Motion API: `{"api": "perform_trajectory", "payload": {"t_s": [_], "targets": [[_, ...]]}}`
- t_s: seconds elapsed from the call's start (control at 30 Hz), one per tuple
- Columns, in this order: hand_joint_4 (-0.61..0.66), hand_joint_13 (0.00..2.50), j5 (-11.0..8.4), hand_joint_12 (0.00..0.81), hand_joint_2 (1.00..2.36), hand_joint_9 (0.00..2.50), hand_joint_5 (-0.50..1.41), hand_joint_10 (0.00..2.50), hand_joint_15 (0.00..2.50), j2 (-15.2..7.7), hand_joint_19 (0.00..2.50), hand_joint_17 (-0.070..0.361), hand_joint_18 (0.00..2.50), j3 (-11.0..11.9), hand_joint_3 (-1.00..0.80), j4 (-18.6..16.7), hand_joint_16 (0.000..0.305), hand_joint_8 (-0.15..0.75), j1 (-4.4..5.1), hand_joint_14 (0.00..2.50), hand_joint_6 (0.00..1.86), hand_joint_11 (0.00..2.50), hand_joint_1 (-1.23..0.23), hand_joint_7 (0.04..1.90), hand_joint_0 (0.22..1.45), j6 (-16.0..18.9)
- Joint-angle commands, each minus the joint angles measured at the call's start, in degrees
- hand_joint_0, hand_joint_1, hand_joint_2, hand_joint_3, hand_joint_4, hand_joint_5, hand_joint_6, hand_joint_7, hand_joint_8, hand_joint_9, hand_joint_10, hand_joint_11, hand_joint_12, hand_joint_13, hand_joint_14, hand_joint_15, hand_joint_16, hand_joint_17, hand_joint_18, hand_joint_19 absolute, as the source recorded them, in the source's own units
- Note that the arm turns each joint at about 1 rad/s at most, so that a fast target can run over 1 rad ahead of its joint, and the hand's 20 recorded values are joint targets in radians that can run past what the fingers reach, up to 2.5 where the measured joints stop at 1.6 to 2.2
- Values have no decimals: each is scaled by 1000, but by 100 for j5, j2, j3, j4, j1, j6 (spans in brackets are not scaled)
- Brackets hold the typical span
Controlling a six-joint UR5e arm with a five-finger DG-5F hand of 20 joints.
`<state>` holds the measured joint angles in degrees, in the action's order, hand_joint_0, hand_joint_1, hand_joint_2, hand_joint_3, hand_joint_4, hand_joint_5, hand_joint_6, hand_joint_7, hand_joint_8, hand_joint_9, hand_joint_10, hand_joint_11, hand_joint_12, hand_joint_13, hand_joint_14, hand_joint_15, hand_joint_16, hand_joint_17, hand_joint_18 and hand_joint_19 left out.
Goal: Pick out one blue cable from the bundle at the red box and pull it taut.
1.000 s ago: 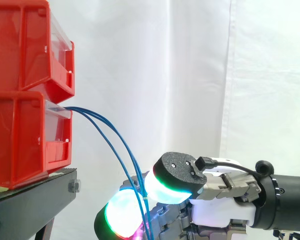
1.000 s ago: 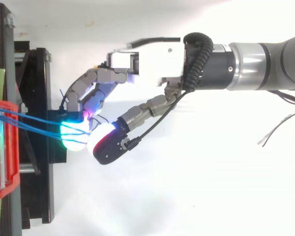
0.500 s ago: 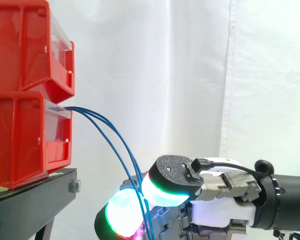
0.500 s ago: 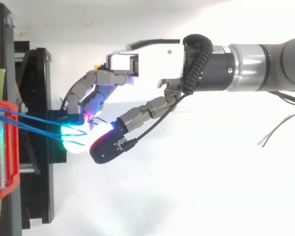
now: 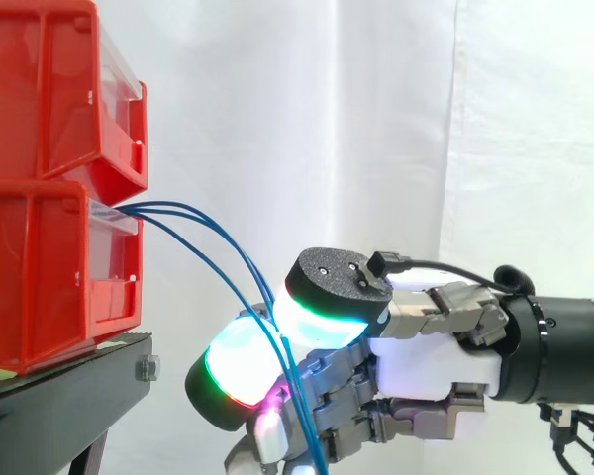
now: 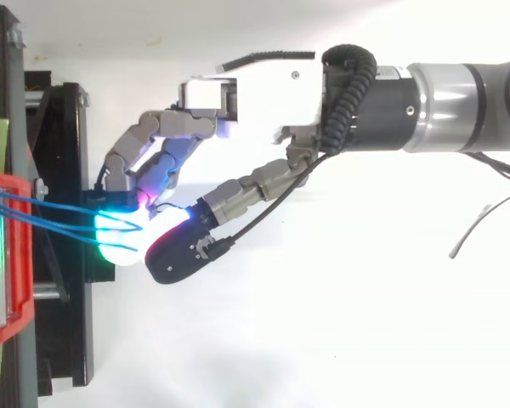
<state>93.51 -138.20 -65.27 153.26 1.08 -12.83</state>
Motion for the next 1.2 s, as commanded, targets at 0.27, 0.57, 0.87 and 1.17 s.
{"api": "perform_trajectory", "payload": {"t_s": [0.27, 0.57, 0.87, 1.17], "targets": [[101, 753, -25, 362, 1022, 884, -183, 23, 388, 83, 706, 118, 673, 330, -244, 978, 52, 275, 68, 16, 949, 579, -606, 760, 587, 369], [116, 749, -280, 362, 1016, 884, -184, 25, 383, 74, 704, 118, 674, 392, -327, 1083, 53, 280, 199, 15, 939, 587, -598, 739, 574, 773], [126, 754, -316, 372, 1009, 886, -183, 21, 390, 65, 697, 122, 681, 366, -413, 1074, 54, 285, 243, 15, 932, 589, -608, 736, 539, 1098], [124, 756, -324, 371, 1005, 884, -181, 23, 386, 48, 690, 123, 684, 357, -440, 1048, 54, 289, 261, 15, 927, 573, -652, 739, 542, 1248]]}}
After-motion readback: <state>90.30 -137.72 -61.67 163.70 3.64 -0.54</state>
